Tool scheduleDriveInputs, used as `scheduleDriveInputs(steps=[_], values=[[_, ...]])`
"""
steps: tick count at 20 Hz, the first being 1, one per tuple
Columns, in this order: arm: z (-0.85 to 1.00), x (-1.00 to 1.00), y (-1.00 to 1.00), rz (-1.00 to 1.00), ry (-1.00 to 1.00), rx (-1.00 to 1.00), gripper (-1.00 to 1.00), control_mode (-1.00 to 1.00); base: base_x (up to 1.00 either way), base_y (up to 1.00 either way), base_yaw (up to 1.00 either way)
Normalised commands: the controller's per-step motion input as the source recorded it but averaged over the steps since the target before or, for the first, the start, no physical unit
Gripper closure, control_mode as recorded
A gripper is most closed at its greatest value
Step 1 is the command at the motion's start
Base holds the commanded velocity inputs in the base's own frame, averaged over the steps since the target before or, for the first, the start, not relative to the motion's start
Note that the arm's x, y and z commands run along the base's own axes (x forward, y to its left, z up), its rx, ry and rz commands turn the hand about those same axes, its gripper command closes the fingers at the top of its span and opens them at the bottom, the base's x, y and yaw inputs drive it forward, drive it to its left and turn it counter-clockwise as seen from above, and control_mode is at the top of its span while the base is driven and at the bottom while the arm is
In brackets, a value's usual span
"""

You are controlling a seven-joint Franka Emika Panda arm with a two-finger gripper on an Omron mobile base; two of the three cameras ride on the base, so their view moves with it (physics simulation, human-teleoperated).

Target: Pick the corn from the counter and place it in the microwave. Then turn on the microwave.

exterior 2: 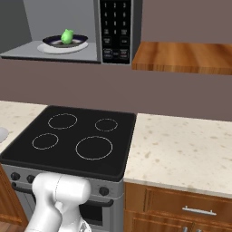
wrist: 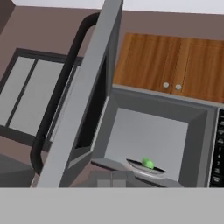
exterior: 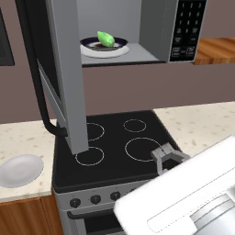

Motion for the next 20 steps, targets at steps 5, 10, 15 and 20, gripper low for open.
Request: scheduleDriveInputs(steps=[5, 10, 15, 20], values=[[-0.13, 0.04, 0.15, -0.04, 0.00, 0.00, 1.00, -1.00, 0.00, 0.00, 0.00], [-0.14, 0.06, 0.17, -0.04, 0.00, 0.00, 1.00, -1.00, 0.00, 0.00, 0.00], [-0.11, 0.09, 0.20, -0.03, 0.00, 0.00, 1.00, -1.00, 0.00, 0.00, 0.00], [-0.10, 0.12, 0.24, -0.03, 0.00, 0.00, 1.00, -1.00, 0.00, 0.00, 0.00]])
